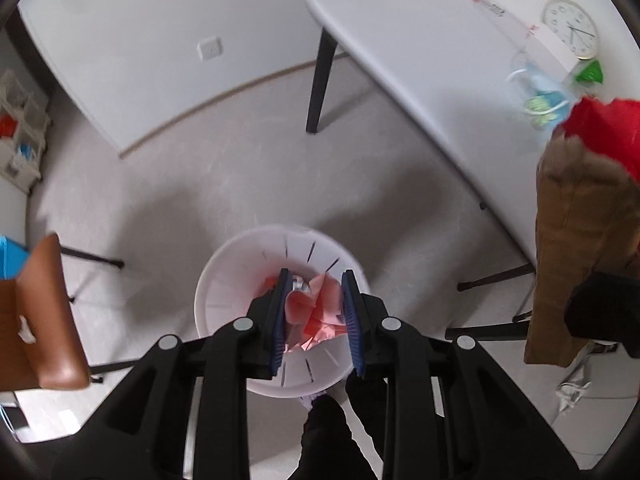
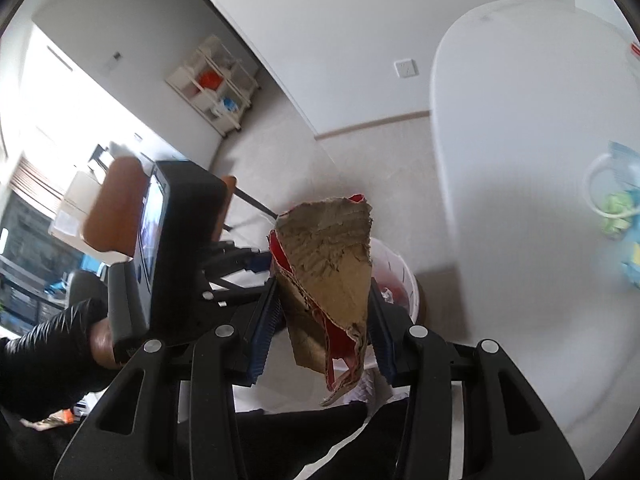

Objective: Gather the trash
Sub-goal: 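Carry the pink tissue and cardboard scrap to the wastebasket and open both tools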

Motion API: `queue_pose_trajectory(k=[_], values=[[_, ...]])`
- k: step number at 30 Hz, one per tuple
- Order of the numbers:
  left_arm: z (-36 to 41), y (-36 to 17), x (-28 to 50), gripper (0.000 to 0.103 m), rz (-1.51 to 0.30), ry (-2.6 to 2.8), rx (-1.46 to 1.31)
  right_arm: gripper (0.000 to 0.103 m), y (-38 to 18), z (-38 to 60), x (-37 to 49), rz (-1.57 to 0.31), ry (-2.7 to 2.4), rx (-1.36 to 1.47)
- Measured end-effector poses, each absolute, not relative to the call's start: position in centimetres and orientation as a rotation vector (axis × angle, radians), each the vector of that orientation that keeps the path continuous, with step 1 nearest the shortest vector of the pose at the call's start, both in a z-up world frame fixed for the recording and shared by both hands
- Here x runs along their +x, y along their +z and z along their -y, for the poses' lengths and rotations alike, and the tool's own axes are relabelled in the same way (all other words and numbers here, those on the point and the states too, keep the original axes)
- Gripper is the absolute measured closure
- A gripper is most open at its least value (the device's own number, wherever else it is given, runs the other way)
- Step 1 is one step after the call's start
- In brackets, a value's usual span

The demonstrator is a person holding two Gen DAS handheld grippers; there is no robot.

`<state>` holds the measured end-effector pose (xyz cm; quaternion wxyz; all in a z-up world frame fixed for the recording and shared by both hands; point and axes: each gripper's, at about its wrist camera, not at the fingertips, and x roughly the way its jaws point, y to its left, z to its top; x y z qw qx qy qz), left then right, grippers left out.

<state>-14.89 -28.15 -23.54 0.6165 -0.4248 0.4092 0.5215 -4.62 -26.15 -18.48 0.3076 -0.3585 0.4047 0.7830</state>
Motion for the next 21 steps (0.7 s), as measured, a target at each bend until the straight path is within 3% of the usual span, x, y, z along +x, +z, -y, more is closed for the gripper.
queue_pose_trajectory(k=[7,10,12,14,18,21], values=[[28.6,-26.4,-18.1,0.074,-0.935,1.207,-1.019,0.059,-19.7,26.2,-8.1,-1.013,1.994,-1.006],[28.4,-26.5,-18.5,0.059,-0.921,1.203,-1.042,0.058,-19.1,27.1,-8.2,-0.969,1.99,-1.017],[28.7,-26.4,-18.5,0.035,-0.902,1.204,-1.054,0.057,-18.9,27.5,-8.1,-0.954,1.988,-1.01],[29.1,-25.7,-18.4,0.024,-0.886,1.207,-1.043,0.056,-18.9,27.8,-7.9,-0.949,1.981,-1.006],[29.7,-25.1,-18.4,0.013,-0.87,1.18,-1.042,0.056,-19.1,27.9,-7.9,-0.955,1.962,-1.001],[29.9,-24.5,-18.7,0.013,-0.854,1.165,-1.068,0.056,-19.5,27.9,-8.1,-0.93,1.955,-1.026]])
